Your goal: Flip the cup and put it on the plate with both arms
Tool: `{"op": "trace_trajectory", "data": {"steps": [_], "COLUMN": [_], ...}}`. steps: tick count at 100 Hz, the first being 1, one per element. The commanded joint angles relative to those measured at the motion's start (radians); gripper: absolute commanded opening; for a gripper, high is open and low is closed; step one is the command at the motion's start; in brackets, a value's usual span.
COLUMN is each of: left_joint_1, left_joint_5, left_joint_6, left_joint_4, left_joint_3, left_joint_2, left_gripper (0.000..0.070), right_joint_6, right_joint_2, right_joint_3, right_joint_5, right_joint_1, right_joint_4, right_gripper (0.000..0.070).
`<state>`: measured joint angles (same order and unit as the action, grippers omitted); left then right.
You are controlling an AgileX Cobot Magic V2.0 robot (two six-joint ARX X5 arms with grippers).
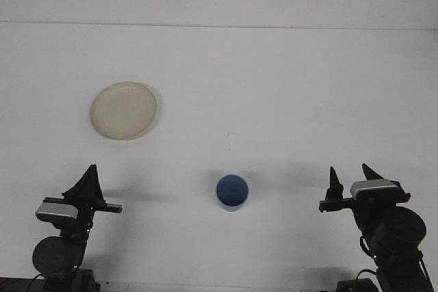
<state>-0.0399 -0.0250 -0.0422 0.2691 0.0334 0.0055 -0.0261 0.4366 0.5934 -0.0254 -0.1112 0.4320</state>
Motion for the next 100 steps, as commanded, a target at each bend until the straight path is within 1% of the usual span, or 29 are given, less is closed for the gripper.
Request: {"op": "trace_trajectory", "data": {"steps": [1,5,11,23,34,55,62,74,81,89,100], "left_joint_1": [0.0,0.0,0.0,0.0,0.0,-0.001,-0.001,-0.001,-0.001,-0.001,-0.001], "left_joint_5": [-0.001,-0.001,-0.001,-0.001,-0.002,-0.007,-0.04,-0.129,-0.169,-0.186,-0.186], "left_joint_6": [-0.004,-0.021,-0.066,-0.13,-0.161,-0.153,-0.135,-0.101,-0.066,-0.022,-0.014], "left_joint_4": [0.01,-0.002,-0.048,-0.192,-0.321,-0.606,-0.715,-0.884,-0.963,-1.043,-1.115], "left_joint_3": [-0.017,-0.011,0.012,0.101,0.217,0.512,0.616,0.777,0.852,0.92,0.977], "left_joint_2": [-0.002,-0.001,-0.001,0.004,0.028,0.188,0.273,0.432,0.519,0.605,0.696], "left_gripper": [0.0011,0.0011,0.0011,0.0011,0.0011,0.0011,0.0011,0.0011,0.0011,0.0011,0.0011], "right_joint_6": [-0.003,-0.003,-0.003,-0.003,-0.003,-0.003,-0.003,-0.003,-0.004,-0.003,-0.003], "right_joint_2": [0.001,0.001,0.001,0.001,0.001,0.001,0.001,0.001,0.001,0.001,0.001], "right_joint_3": [0.006,0.006,0.006,0.006,0.006,0.006,0.006,0.006,0.006,0.006,0.006], "right_joint_5": [0.0,0.0,0.0,0.0,0.0,0.0,0.0,0.0,0.0,0.0,0.0], "right_joint_1": [-0.002,-0.002,-0.002,-0.002,-0.002,-0.002,-0.002,-0.002,-0.002,-0.002,-0.002], "right_joint_4": [-0.001,0.002,0.004,0.004,0.003,0.003,0.003,0.003,0.003,0.003,0.003], "right_gripper": [0.0498,0.0498,0.0498,0.0498,0.0498,0.0498,0.0498,0.0498,0.0498,0.0498,0.0498]}}
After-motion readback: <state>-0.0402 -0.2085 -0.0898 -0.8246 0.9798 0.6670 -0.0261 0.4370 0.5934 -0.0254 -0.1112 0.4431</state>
